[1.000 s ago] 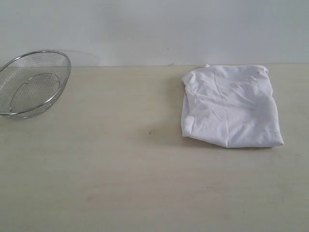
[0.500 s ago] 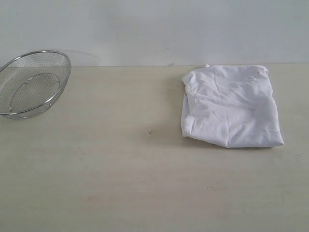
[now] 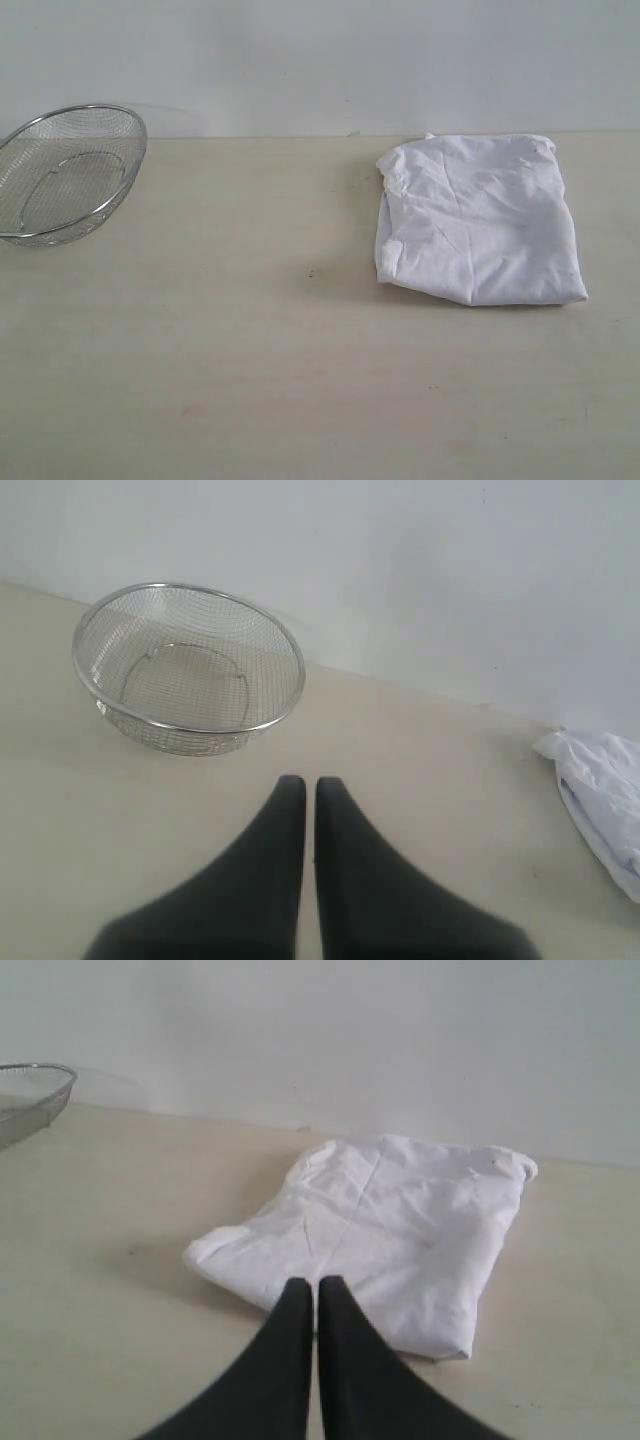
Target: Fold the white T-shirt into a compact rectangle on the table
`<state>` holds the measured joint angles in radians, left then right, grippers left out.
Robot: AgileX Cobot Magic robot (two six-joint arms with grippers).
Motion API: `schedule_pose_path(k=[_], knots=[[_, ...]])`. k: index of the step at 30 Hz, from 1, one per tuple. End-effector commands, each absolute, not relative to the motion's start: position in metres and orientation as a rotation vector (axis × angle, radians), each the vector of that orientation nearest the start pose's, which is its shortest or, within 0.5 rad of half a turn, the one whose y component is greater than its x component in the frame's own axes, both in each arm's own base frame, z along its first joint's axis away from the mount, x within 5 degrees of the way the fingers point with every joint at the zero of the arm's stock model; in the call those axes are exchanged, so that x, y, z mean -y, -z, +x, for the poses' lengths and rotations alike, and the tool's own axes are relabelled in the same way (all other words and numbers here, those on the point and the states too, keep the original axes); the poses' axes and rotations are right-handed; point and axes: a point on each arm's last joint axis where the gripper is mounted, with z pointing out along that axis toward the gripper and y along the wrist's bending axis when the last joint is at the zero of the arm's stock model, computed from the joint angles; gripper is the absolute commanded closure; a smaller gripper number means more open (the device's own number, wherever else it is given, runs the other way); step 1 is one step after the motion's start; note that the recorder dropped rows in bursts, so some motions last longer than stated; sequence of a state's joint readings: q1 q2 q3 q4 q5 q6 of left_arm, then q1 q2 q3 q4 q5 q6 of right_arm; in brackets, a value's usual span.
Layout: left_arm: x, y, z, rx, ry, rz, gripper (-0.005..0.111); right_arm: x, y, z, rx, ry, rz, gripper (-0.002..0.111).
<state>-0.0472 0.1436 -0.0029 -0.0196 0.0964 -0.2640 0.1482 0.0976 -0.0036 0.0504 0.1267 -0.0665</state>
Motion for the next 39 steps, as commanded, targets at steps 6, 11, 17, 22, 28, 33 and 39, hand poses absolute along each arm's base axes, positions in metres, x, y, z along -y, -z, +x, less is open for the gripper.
schedule_pose_path(k=[6, 11, 17, 22, 28, 33, 39], knots=[[0.003, -0.196, 0.067, -1.712, 0.245, -0.207, 0.102, -0.004, -0.182, 0.057, -1.851, -0.064, -0.023, 0.108], [0.003, -0.196, 0.067, -1.712, 0.245, -0.207, 0.102, -0.002, -0.183, 0.054, -1.823, -0.062, 0.024, 0.108], [0.003, -0.196, 0.067, -1.712, 0.245, -0.207, 0.102, 0.0, -0.182, 0.054, -1.825, -0.035, 0.051, 0.108], [0.003, -0.196, 0.067, -1.712, 0.245, -0.207, 0.102, 0.0, -0.182, 0.054, -1.824, -0.027, 0.061, 0.108], [0.003, -0.196, 0.067, -1.712, 0.245, -0.207, 0.102, 0.0, -0.182, 0.054, -1.824, -0.027, 0.061, 0.108], [0.003, -0.196, 0.067, -1.712, 0.245, -0.207, 0.102, 0.0, -0.182, 0.054, -1.824, -0.028, 0.063, 0.108], [0.003, -0.196, 0.067, -1.712, 0.245, -0.207, 0.102, 0.0, -0.182, 0.054, -1.824, -0.028, 0.063, 0.108]])
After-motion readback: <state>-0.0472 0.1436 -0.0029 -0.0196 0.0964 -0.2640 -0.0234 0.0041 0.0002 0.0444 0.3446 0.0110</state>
